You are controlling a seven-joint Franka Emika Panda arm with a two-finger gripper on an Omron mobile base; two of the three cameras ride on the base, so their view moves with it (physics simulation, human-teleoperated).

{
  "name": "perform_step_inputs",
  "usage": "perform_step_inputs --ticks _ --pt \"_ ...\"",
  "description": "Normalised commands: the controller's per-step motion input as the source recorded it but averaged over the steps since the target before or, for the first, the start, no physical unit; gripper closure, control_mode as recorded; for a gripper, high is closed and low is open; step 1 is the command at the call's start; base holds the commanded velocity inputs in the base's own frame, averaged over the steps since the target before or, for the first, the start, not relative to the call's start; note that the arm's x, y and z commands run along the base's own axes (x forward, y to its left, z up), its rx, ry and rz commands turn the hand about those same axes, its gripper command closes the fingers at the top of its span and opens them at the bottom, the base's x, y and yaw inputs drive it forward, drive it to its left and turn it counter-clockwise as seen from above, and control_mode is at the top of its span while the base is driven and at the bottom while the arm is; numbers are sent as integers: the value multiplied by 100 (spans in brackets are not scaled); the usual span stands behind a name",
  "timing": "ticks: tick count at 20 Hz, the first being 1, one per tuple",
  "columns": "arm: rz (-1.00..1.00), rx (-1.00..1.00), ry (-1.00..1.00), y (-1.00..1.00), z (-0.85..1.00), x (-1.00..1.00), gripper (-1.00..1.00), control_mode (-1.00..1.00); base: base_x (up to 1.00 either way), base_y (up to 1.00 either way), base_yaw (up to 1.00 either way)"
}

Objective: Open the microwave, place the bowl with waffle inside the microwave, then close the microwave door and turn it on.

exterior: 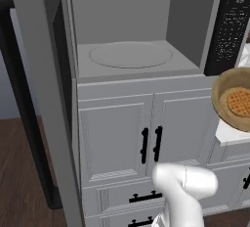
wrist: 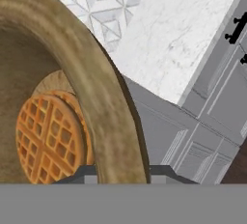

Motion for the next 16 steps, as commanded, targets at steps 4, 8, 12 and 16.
perform_step_inputs --ticks 4,8,12,16 --pt "0 -10 0 100 40 16 100 -100 0 0 0" --pt "2 -4 0 100 47 18 100 -100 0 0 0" --pt "7 0 0 100 54 16 100 -100 0 0 0" --pt "11 0 0 91 41 26 100 -100 0 0 0"
